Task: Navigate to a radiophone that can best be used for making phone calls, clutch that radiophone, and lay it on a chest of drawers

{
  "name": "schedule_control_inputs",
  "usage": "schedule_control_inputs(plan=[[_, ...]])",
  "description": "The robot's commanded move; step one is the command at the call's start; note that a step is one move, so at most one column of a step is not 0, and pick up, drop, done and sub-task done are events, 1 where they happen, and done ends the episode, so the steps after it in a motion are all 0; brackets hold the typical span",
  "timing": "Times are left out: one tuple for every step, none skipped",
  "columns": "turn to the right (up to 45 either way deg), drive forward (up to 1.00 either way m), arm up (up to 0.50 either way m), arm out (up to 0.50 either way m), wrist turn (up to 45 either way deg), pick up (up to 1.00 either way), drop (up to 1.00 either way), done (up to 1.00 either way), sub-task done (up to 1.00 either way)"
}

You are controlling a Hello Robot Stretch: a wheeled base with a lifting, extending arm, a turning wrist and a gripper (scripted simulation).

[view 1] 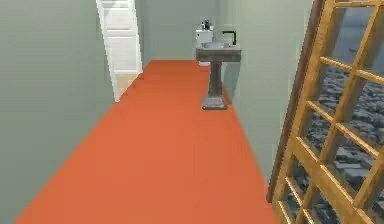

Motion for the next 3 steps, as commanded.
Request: schedule_control_inputs(plan=[[-12.0, 0.00, 0.00, 0.00, 0.0, 0.00, 0.00, 0.00, 0.00], [0.0, 1.00, 0.00, 0.00, 0.0, 0.00, 0.00, 0.00, 0.00], [0.0, 1.00, 0.00, 0.00, 0.0, 0.00, 0.00, 0.00, 0.00]])
